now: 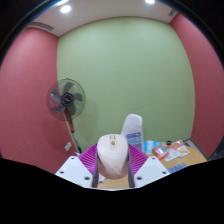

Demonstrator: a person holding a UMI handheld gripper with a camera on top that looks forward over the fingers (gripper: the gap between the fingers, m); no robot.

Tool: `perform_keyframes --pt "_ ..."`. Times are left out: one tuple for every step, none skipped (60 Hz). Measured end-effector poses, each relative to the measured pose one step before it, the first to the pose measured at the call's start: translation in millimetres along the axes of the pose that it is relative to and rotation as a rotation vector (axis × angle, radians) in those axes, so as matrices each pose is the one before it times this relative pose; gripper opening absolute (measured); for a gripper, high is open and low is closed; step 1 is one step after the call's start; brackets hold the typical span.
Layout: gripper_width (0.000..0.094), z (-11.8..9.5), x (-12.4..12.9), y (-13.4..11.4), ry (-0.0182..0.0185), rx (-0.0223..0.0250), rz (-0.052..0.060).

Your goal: Arrange mouse

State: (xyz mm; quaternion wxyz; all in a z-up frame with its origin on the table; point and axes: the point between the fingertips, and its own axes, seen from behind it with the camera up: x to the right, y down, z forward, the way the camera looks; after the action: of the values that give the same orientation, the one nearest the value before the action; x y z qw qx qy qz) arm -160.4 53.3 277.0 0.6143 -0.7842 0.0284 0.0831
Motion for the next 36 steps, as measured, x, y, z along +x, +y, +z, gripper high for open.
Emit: perform_keyframes --pt "0.0393 1.79 17.68 3.19 0.01906 -0.00721 -0.0032" --pt "0.0393 1.98 17.93 5.67 0.02012 -0.01217 -0.0075" --pt "0.0394 2.25 17.99 6.83 0.01982 -0.01501 -0.0074" --pt "0.0394 2.46 16.98 8.21 0.01930 -0.01580 -0.0043" --pt "0.0393 -1.48 13.97 10.64 0.01833 -0.01342 -0.0022" --pt "0.0393 4.91 13.57 6.45 0.01006 -0.02091 -0.0009" --pt "0.0392 3.73 14.27 11.07 0.01048 -0.02050 -0.0001" --pt "0.0392 4.06 13.89 11.72 0.01124 -0.02333 -0.0010" --pt "0.0392 4.29 13.47 12.23 0.01254 -0.02399 -0.0022" --pt "0.0392 4.02 11.22 12.78 0.01138 -0.02622 -0.0037" --pt "0.0392 4.21 10.37 13.78 0.00653 -0.02767 -0.0037" --pt "0.0393 3.24 10.20 14.85 0.00545 -0.02417 -0.0027" --pt "0.0392 3.05 7.76 9.70 0.00426 -0.02328 -0.0013" --pt "0.0393 3.96 7.25 11.18 0.00326 -0.02244 -0.0032" --pt "0.0394 3.91 5.56 10.69 0.00041 -0.02322 -0.0053" --pt "0.0394 5.55 5.31 14.66 -0.00019 -0.01778 -0.0055" --pt "0.0394 3.84 3.89 8.71 -0.00112 -0.01786 -0.0056" --pt "0.0394 3.67 3.89 7.25 -0.00027 -0.01422 -0.0065" --pt "0.0393 3.45 3.47 6.47 0.00072 -0.01145 -0.0076" --pt "0.0394 3.96 4.50 9.22 0.00049 -0.01184 -0.0088" --pt "0.0396 3.05 3.12 5.58 0.00056 -0.00911 -0.0081" --pt "0.0396 2.86 2.96 5.32 0.00232 -0.00845 -0.0071" --pt "0.0396 2.77 2.89 4.89 0.00376 -0.00798 -0.0055" --pt "0.0396 2.43 1.54 3.92 0.00523 -0.00968 -0.0048" --pt "0.0397 2.66 2.31 6.25 0.00246 -0.00591 -0.0027" --pt "0.0415 1.98 1.63 3.98 0.00220 -0.00760 -0.0010" --pt "0.0422 1.95 1.79 3.23 0.00201 -0.00713 0.0004" --pt "0.0432 1.76 1.40 2.93 0.00174 -0.00601 0.0001" --pt "0.0436 1.52 1.49 2.46 0.00158 -0.00423 0.0007" --pt "0.0446 1.12 1.22 1.84 0.00222 -0.00596 -0.0004" --pt "0.0459 0.98 1.03 2.04 0.00125 -0.00417 0.0018" --pt "0.0477 1.04 1.18 2.48 0.00206 -0.00463 0.0004" --pt "0.0490 0.70 0.84 2.60 0.00189 -0.00812 -0.0003" --pt "0.0509 0.25 0.10 2.25 -0.00203 -0.01017 -0.0021" --pt "0.0528 -0.65 -0.36 1.39 -0.00344 -0.00757 0.0001" --pt "0.0550 -0.88 -0.44 0.93 -0.00425 -0.00363 0.0012"
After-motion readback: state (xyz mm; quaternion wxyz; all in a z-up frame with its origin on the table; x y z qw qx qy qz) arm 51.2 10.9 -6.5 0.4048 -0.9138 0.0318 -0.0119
